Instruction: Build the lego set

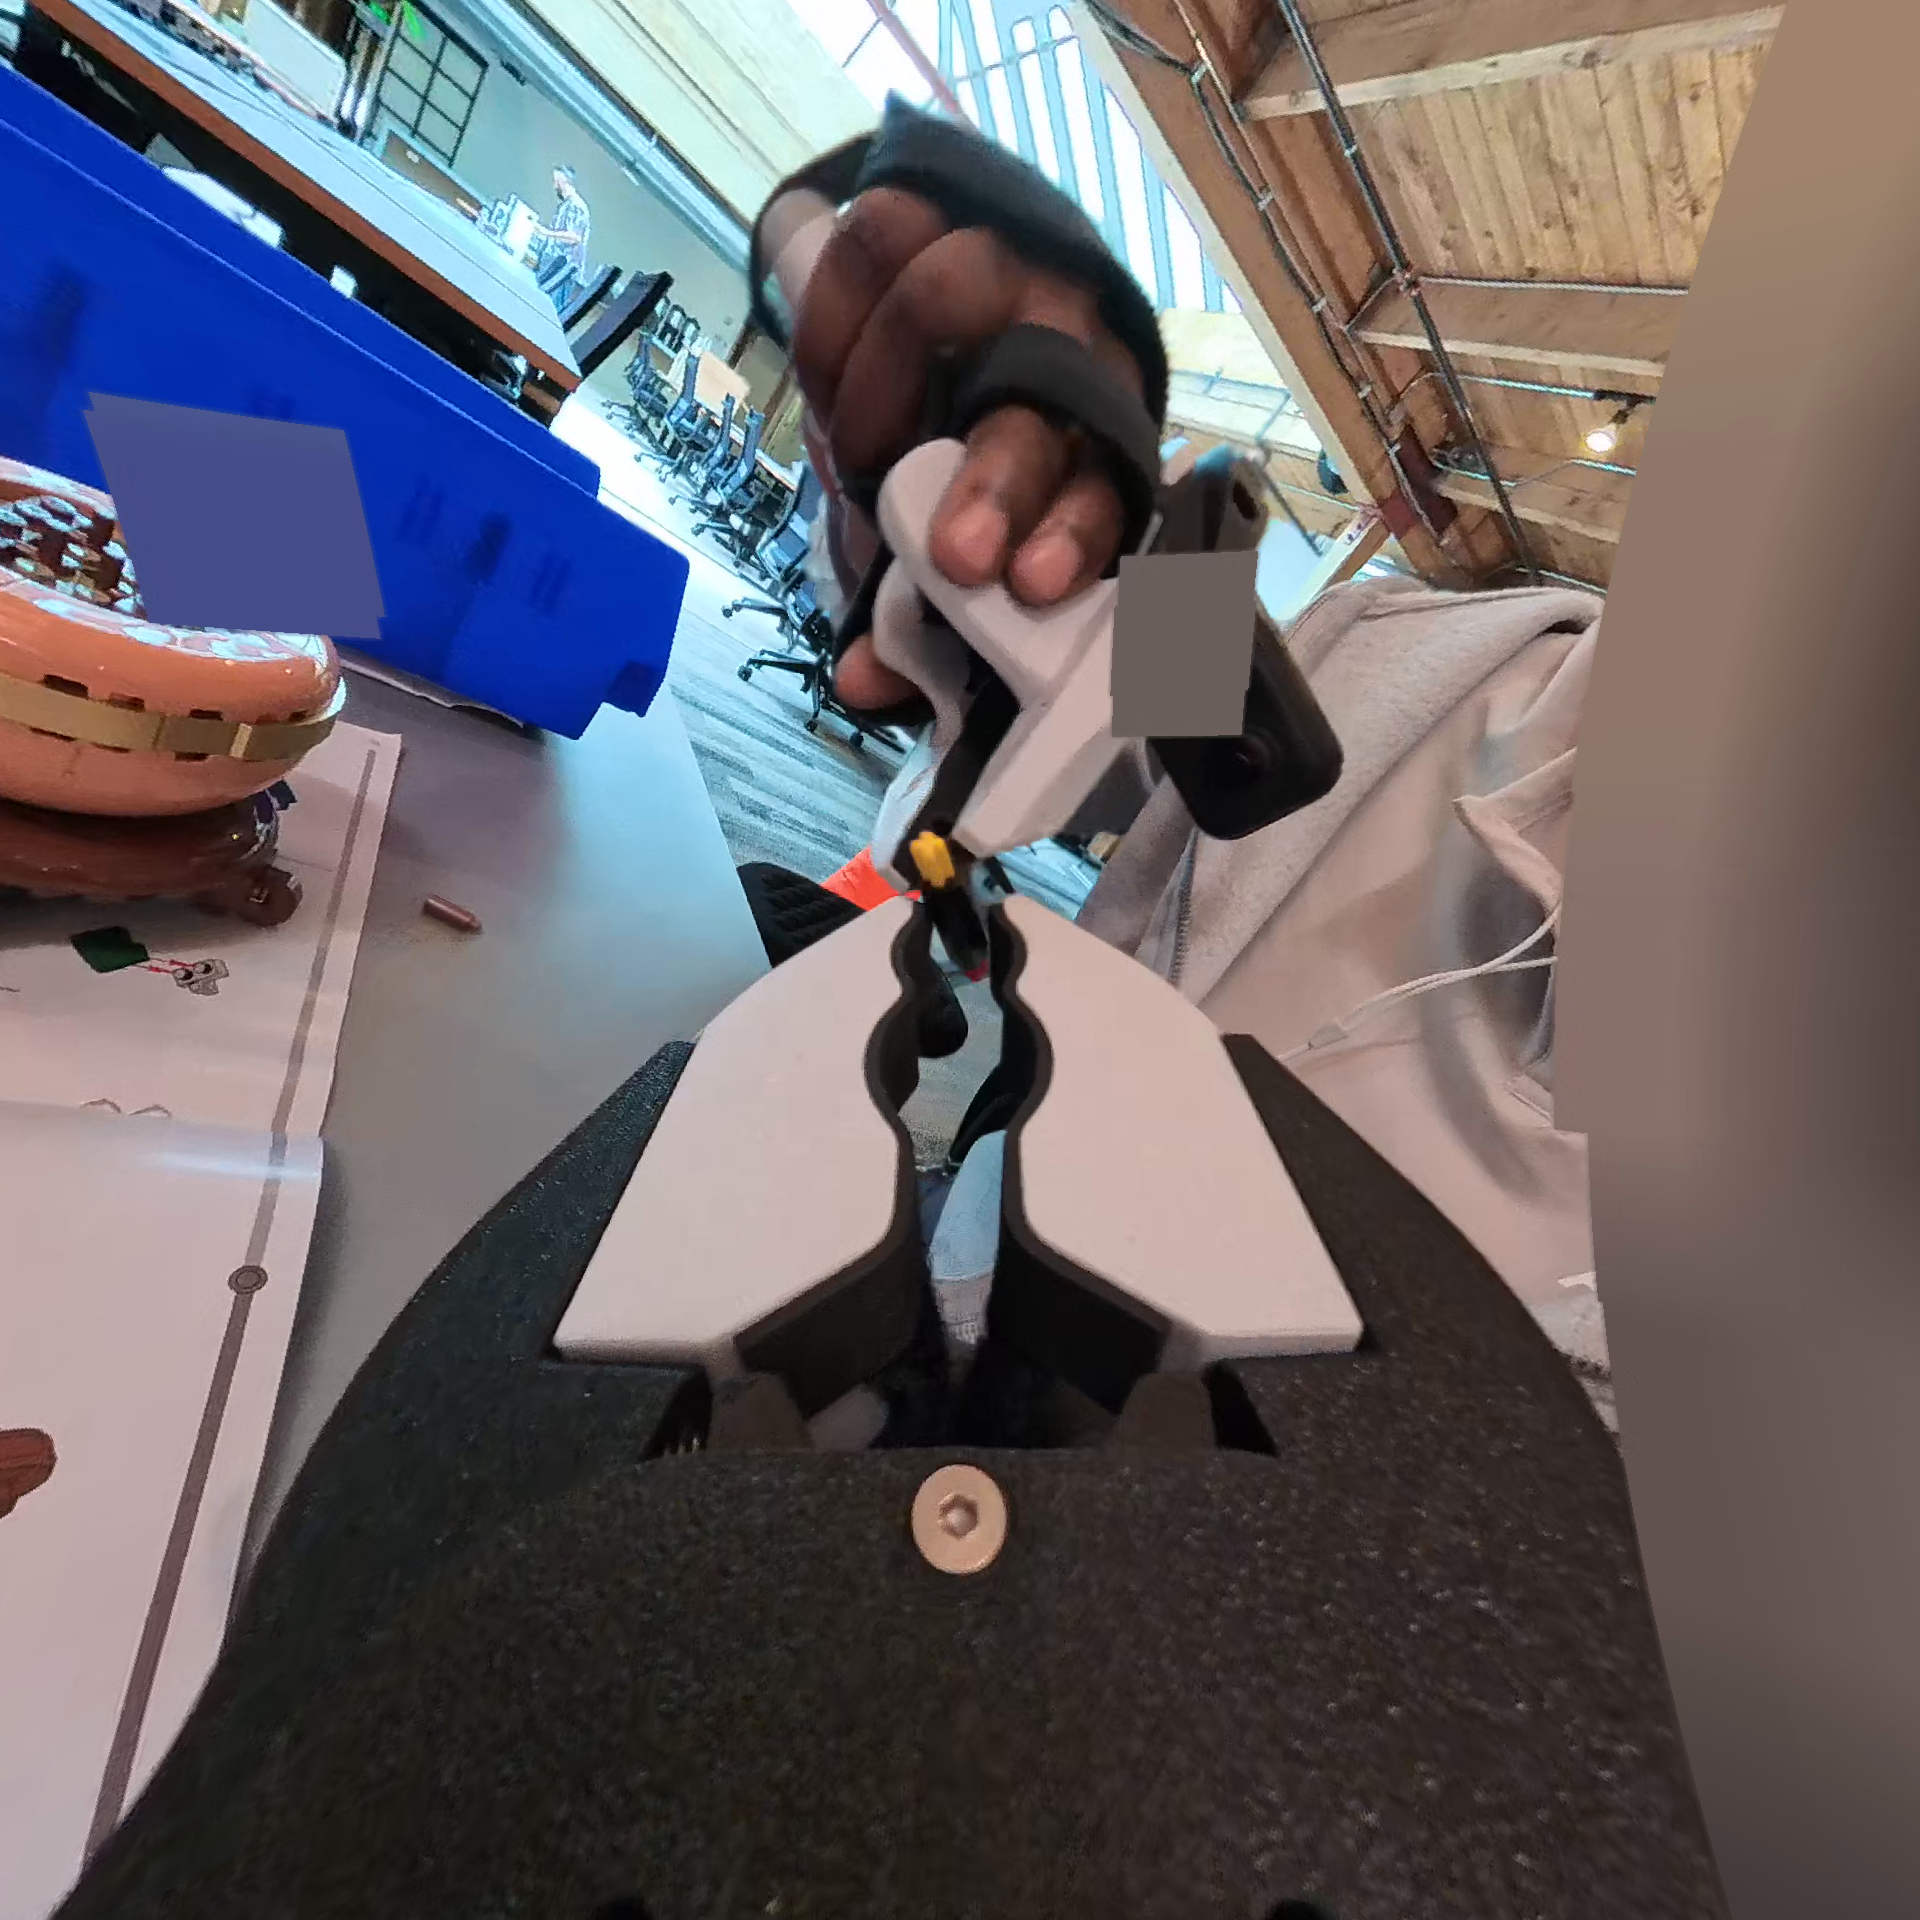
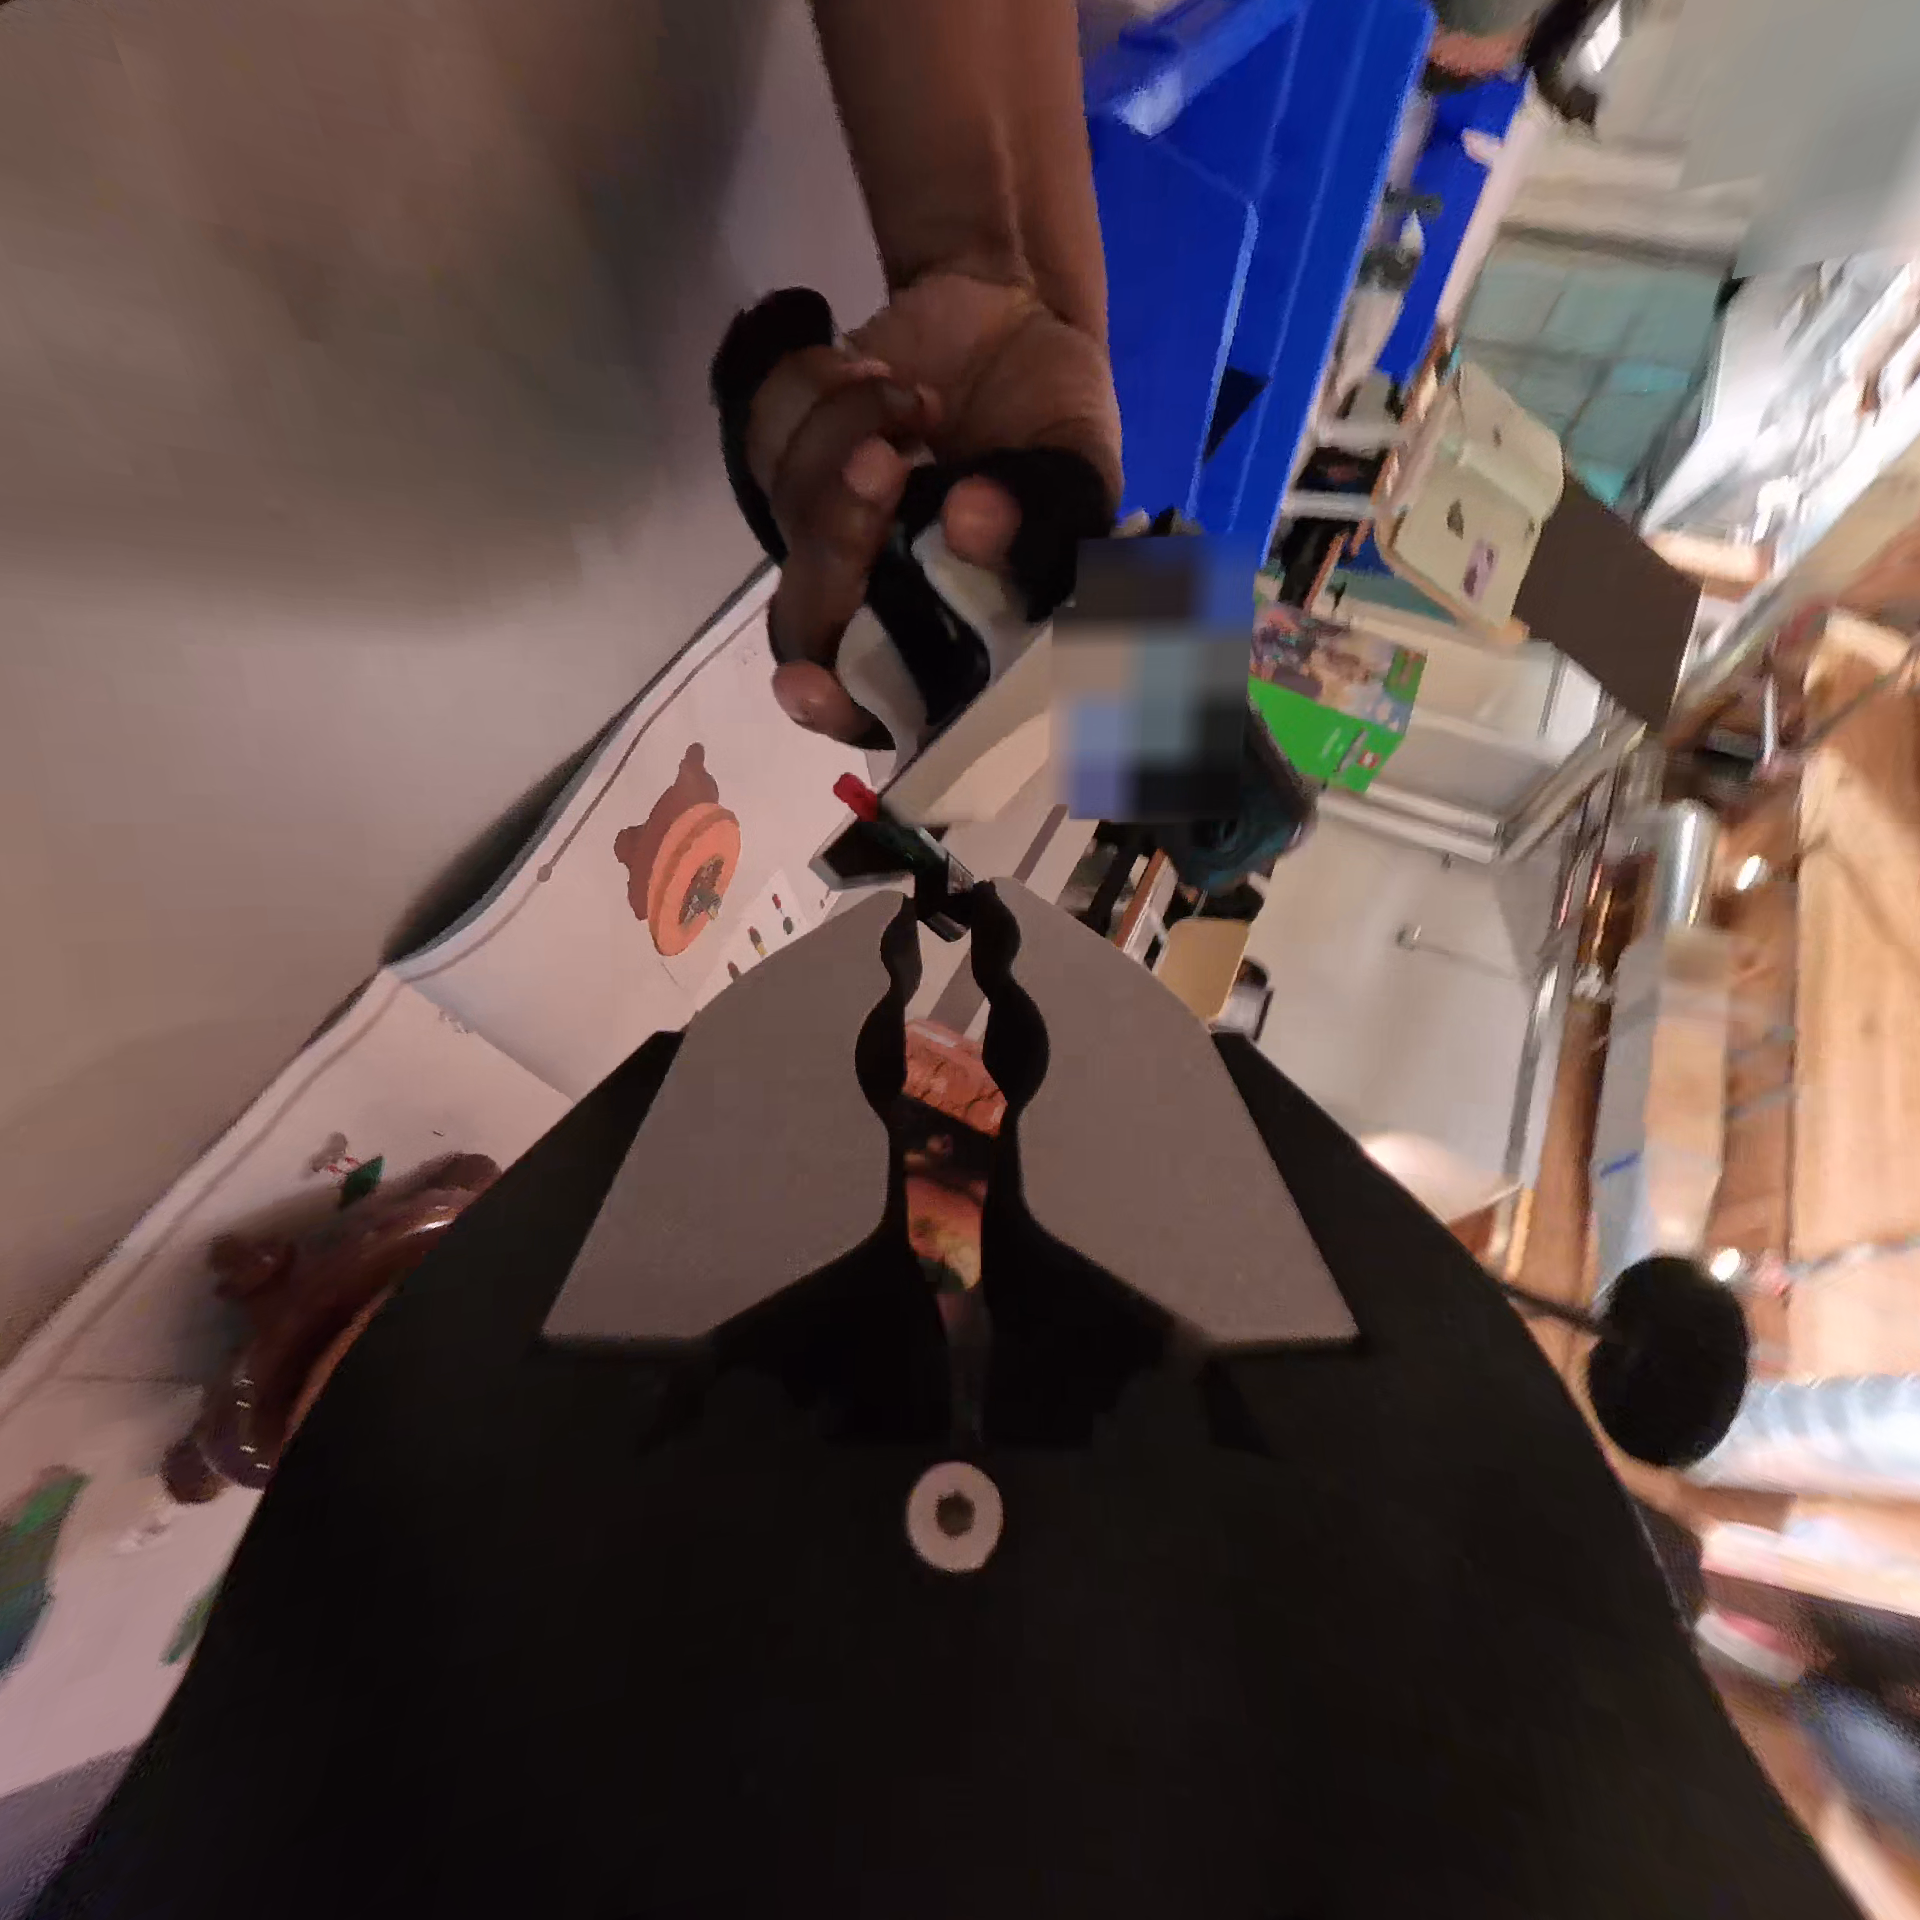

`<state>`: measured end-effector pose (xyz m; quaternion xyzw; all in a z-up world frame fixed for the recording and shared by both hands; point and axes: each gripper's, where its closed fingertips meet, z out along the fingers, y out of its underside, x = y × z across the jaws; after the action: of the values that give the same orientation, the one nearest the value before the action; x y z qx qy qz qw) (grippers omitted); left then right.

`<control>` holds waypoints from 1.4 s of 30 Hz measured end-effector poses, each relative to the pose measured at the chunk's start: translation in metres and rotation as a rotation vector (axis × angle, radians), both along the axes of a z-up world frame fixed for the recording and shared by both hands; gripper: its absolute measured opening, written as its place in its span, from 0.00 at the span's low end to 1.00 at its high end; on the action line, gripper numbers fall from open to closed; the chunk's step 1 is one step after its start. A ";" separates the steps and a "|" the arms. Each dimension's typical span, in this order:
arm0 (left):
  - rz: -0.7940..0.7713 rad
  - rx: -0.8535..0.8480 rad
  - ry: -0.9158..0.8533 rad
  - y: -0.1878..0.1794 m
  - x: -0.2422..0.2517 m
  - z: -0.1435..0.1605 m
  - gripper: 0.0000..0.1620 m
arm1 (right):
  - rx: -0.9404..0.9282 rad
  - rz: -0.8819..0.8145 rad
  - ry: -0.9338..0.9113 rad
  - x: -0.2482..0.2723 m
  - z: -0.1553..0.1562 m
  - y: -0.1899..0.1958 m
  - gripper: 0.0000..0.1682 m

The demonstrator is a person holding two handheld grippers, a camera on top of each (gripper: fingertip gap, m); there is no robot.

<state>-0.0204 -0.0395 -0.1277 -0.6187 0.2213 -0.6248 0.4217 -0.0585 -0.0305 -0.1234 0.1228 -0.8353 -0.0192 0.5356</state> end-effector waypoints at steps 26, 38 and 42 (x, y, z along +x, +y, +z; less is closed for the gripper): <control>0.450 0.677 0.530 0.024 -0.007 0.000 0.13 | -1.825 -0.420 -0.753 0.028 -0.009 0.012 0.05; 0.429 0.630 0.518 0.028 -0.006 -0.006 0.04 | -1.792 -0.384 -0.689 0.038 0.006 0.021 0.15; 0.511 0.591 0.541 0.039 -0.018 -0.009 0.04 | -1.521 -0.704 -0.425 0.084 -0.004 0.082 0.21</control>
<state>-0.0380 -0.0010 -0.1366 -0.6475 0.3323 -0.2277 0.6469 0.0250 0.0514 -0.1271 -0.5337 -0.6932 0.4036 0.2679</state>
